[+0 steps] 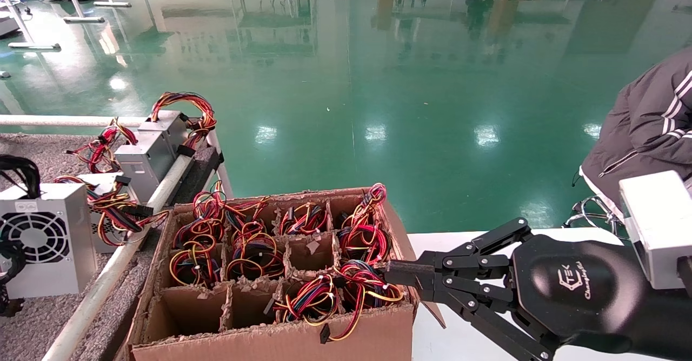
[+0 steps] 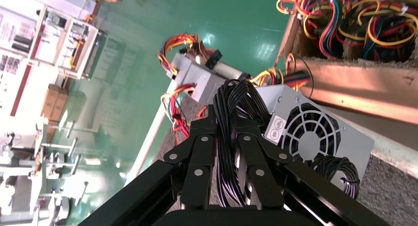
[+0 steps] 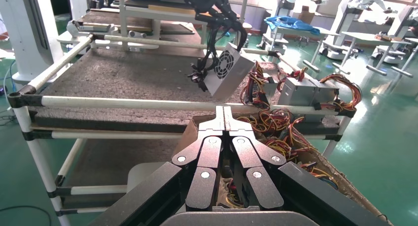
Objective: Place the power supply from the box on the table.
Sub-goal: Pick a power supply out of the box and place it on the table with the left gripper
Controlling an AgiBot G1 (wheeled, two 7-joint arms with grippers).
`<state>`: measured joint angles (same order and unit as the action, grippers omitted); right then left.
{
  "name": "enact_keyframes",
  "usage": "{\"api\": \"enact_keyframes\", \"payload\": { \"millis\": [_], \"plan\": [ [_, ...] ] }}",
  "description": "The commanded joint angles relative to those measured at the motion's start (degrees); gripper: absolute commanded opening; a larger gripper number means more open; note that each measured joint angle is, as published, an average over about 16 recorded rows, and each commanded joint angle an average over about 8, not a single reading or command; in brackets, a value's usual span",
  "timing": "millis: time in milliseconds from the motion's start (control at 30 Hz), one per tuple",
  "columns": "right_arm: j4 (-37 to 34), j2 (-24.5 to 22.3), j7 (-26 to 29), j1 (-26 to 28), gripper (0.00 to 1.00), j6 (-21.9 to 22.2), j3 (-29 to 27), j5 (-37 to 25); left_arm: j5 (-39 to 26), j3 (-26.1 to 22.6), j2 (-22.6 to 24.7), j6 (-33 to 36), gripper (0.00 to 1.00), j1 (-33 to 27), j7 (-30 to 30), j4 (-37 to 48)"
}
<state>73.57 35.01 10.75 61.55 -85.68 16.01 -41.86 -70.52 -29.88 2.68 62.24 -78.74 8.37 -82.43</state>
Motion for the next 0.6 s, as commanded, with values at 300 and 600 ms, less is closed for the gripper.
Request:
{"api": "enact_keyframes", "payload": {
  "millis": [300,600],
  "plan": [
    [0.0,0.0,0.0,0.0,0.0,0.0,0.0,0.0,0.15,-1.2,-1.23,-1.93,0.0,1.65,0.84,-0.01],
    [0.0,0.0,0.0,0.0,0.0,0.0,0.0,0.0,0.95,-2.16,-1.47,-2.67,0.0,2.8,0.87,-0.04]
  ]
}}
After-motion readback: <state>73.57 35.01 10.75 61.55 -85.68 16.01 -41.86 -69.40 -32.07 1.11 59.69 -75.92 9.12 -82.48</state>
